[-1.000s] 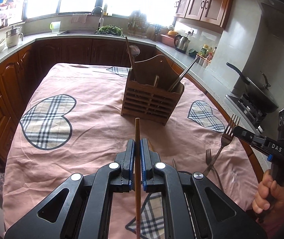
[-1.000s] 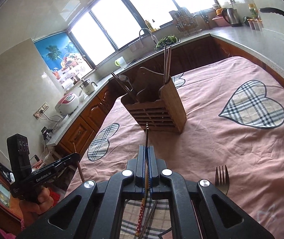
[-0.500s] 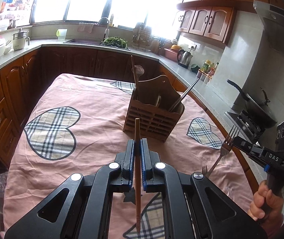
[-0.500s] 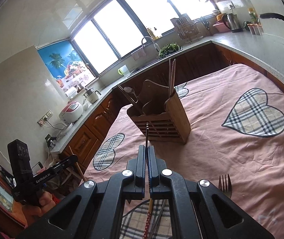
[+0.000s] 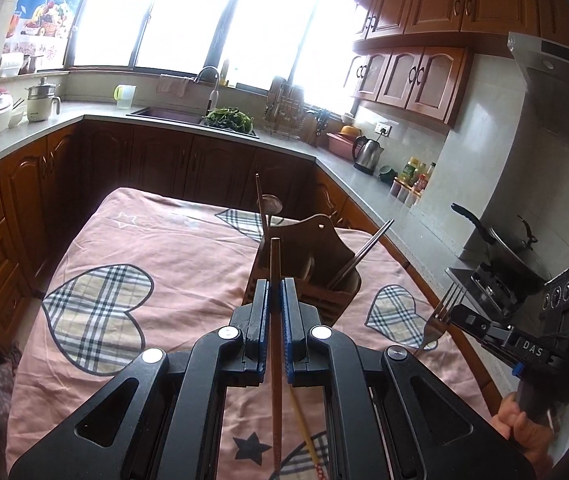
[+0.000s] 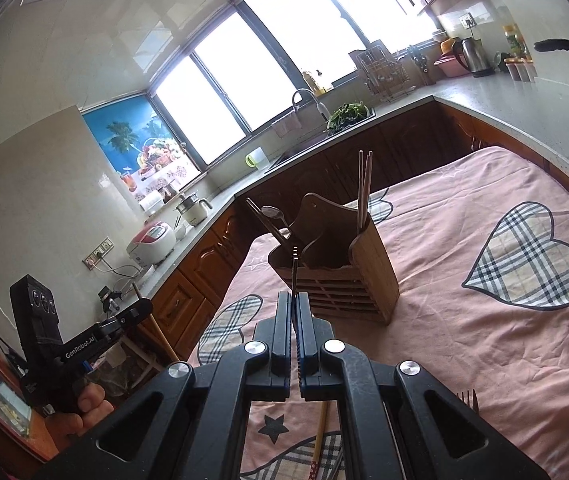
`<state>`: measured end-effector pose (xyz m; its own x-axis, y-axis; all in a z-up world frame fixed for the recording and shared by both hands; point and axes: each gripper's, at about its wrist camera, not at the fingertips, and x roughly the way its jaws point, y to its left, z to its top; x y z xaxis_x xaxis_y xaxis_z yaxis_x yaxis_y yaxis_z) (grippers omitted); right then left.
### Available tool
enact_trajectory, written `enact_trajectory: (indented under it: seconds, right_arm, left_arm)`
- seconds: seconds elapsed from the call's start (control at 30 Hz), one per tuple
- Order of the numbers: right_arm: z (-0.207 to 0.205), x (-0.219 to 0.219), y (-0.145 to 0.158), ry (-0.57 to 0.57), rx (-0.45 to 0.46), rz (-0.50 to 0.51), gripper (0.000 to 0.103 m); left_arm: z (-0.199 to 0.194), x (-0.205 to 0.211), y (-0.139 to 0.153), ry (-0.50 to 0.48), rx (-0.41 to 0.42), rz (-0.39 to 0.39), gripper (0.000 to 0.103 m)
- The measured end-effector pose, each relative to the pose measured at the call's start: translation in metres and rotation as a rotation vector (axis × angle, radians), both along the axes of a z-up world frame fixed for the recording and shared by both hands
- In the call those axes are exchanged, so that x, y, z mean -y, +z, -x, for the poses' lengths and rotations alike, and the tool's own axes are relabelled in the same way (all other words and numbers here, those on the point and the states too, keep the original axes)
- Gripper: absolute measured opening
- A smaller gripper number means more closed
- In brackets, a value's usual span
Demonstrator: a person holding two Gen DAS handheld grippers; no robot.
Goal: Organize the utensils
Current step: 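Lift both held chopsticks and carry them over the wooden holder, then lower the chopsticks into the holder and open both tools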
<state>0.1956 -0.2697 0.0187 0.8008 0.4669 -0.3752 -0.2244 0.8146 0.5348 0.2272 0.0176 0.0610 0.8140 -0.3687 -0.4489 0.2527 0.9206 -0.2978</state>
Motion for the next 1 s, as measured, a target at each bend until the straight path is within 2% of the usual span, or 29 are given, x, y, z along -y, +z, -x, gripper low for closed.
enact_trajectory:
  seconds: [0.33,0.73,1.0]
  right_arm:
    - [-0.036,-0.004,0.025,-0.001,0.065,-0.01,0.002]
    - [-0.094,0.006,0.052,-0.027,0.129,-0.077,0.002]
    - [-0.125,0.008,0.046,-0.023,0.132,-0.09,0.002]
  left_arm:
    - [-0.035,0.004,0.028,0.036,0.092,0.018,0.005]
    - [-0.098,0.018,0.07,0.07,0.225,0.043,0.005]
    - [-0.13,0.032,0.071,0.09,0.26,0.028,0.005]
